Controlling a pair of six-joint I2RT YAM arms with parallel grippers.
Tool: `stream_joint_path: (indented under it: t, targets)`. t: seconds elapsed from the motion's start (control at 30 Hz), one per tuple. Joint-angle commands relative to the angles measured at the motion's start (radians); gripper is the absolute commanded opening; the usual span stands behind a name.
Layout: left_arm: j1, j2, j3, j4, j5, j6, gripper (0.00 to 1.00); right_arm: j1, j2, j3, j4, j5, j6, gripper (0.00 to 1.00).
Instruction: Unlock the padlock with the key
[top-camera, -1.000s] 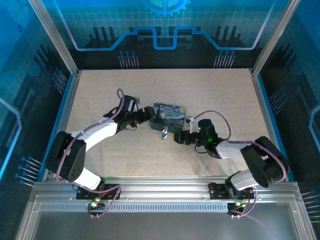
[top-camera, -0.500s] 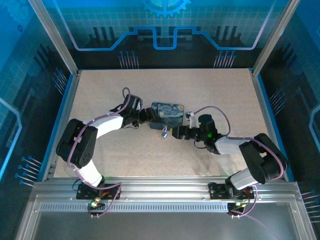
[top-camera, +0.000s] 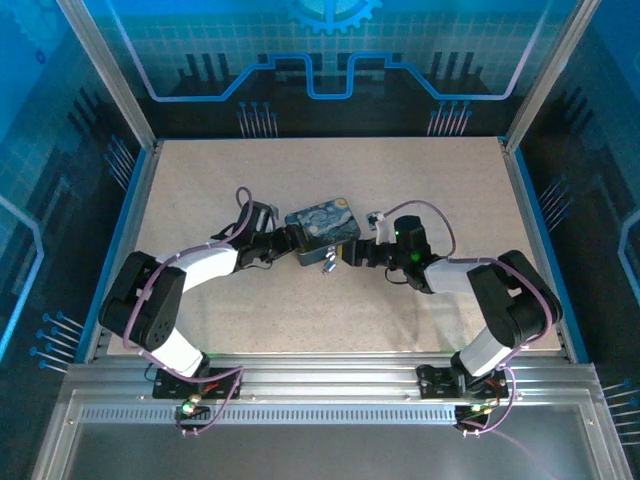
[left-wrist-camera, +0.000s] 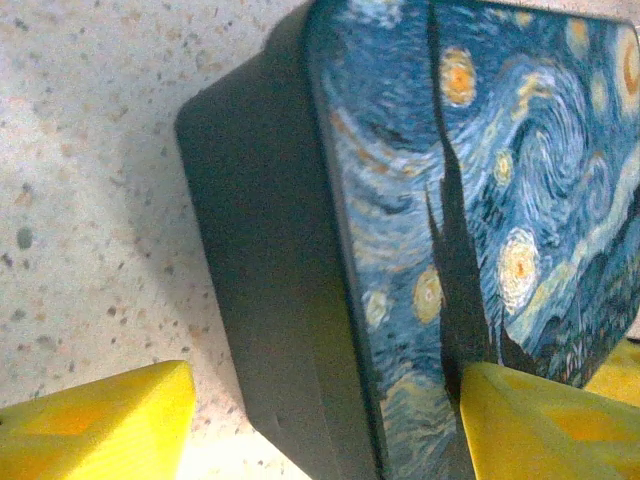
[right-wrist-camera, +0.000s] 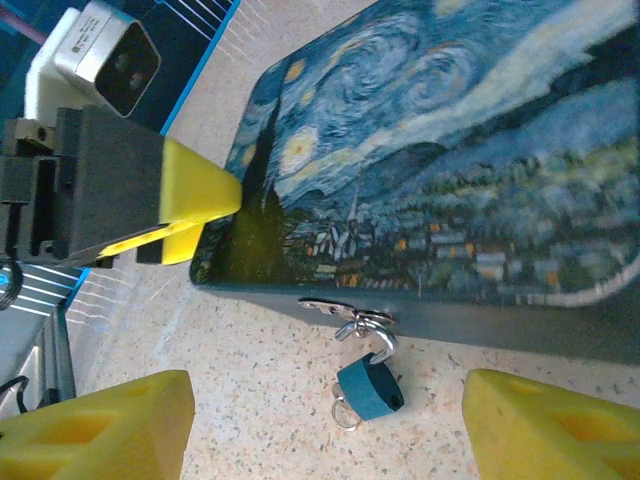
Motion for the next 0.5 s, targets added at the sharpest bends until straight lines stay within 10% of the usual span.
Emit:
stream_joint_path:
  t: [0.0,0.47]
  targets:
    - [0.002,-0.020,-0.038,-0.051,0.003,-0.008,0.71,-0.015,-0.001,0.009,-0.006,-0.025,-0.043,0.72]
    - [0.004,-0.128,-0.023,-0.074,0.000,-0.008,0.82,-0.014,-0.025,-0.106,0.107,-0.099,-0.045,0.67]
